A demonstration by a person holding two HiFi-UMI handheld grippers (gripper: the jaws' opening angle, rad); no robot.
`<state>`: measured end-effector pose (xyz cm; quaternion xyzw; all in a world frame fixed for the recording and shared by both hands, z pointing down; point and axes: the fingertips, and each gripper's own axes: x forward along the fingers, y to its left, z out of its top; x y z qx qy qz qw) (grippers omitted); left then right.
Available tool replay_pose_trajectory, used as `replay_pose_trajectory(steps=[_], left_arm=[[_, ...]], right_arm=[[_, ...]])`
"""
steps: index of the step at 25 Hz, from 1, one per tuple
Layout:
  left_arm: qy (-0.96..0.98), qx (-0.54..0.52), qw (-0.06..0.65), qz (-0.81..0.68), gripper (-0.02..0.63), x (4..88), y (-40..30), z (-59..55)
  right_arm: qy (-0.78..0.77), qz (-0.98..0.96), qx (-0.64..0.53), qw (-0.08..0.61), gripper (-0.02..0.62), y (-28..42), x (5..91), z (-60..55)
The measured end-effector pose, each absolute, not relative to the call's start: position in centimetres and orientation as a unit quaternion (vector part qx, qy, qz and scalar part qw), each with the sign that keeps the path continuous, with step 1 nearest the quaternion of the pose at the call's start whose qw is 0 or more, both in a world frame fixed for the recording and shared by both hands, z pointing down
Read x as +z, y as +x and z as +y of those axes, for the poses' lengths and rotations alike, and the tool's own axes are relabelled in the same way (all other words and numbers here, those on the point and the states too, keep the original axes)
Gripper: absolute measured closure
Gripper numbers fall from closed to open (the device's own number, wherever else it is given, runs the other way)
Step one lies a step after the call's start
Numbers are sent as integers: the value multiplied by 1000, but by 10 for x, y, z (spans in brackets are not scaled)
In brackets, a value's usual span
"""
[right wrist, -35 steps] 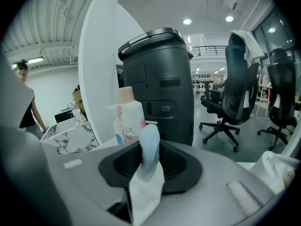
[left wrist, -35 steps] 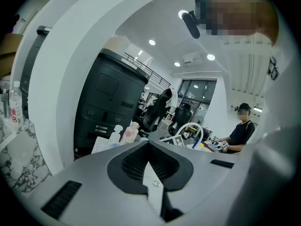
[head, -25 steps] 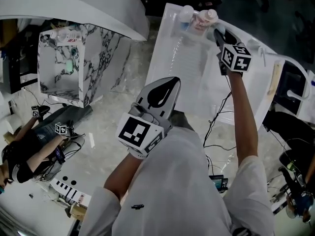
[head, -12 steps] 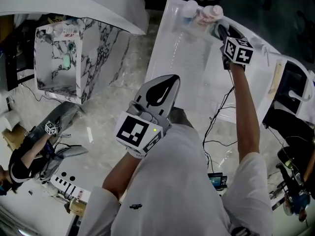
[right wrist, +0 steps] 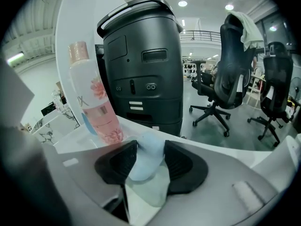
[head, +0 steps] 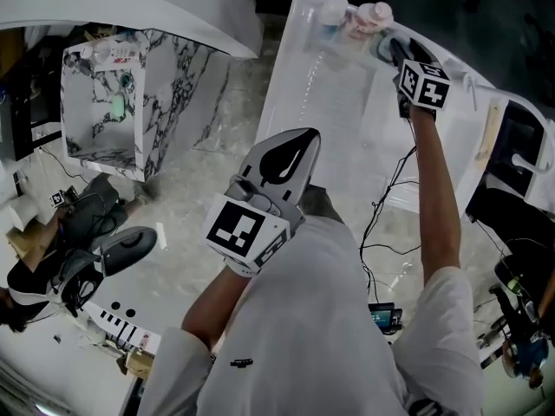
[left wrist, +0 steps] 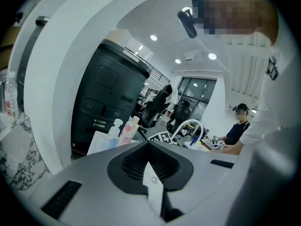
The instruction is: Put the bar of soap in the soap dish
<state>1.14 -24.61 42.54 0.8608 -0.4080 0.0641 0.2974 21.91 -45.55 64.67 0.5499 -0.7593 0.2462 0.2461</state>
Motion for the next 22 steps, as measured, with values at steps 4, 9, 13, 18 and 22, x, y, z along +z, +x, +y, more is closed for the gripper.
replay_pose_trajectory(steps=[4,9,13,18,22], left_arm=[[863,63,296,-406,597,425,15,-243],[864,59,289,-408,597,420,14,-242],[864,56,286,-409,597,416,12,-239],[865,47,279,-414,598,410,7,-236],[867,42,269,-418,597,403,2,-232]], right_arm=[[560,-756,245,234,399,222,644,-453],[571,-752,232,234,396,222,641,-455],[575,-755,226,221,394,222,624,-452],[562,-773,212,203,394,213,591,-437],[549,-789,201,188,396,201,562,-415]])
